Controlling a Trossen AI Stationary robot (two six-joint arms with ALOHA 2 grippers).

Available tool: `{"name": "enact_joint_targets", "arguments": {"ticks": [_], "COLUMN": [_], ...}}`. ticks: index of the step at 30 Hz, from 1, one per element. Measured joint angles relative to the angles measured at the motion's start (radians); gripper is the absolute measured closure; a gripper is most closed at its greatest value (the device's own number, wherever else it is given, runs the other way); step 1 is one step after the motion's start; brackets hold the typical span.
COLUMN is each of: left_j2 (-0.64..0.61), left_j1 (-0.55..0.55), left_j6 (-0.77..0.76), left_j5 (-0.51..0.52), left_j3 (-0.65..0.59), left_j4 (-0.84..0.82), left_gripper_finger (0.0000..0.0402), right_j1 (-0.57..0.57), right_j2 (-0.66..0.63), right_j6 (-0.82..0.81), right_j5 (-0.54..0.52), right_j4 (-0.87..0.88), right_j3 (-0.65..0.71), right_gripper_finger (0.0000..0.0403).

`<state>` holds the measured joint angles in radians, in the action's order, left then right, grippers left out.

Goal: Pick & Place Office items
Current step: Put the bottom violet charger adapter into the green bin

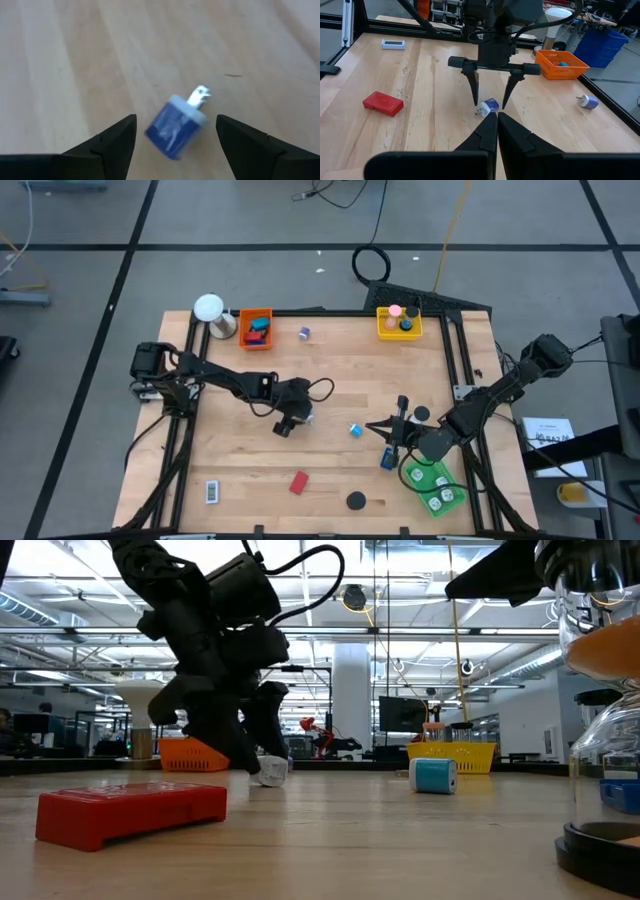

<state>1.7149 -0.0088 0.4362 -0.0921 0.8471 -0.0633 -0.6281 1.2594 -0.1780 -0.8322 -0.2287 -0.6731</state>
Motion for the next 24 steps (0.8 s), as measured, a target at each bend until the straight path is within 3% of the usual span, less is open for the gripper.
{"name": "enact_joint_targets", "arguments": {"ticks": [10,20,24], "left_j2": [0.013,0.013,0.013], "left_j1": [0.0,-0.001,-0.001], "left_j6": [0.03,-0.041,-0.083], "left_j5": [-0.039,-0.041,-0.041], "left_j3": [0.0,-0.001,-0.001], "left_j4": [-0.019,-0.065,-0.049], "left_gripper_finger": [0.0136,0.0249,0.0265], "right_j1": [0.0,0.0,0.0], "right_j2": [0.0,0.0,0.0], "right_j6": [0.0,0.0,0.0], "right_j5": [0.0,0.0,0.0], "right_j4": [0.0,-0.007,-0.007], "right_j3": [0.0,0.0,0.0], "right_gripper_finger": [0.0399,0.0399,0.0399]}}
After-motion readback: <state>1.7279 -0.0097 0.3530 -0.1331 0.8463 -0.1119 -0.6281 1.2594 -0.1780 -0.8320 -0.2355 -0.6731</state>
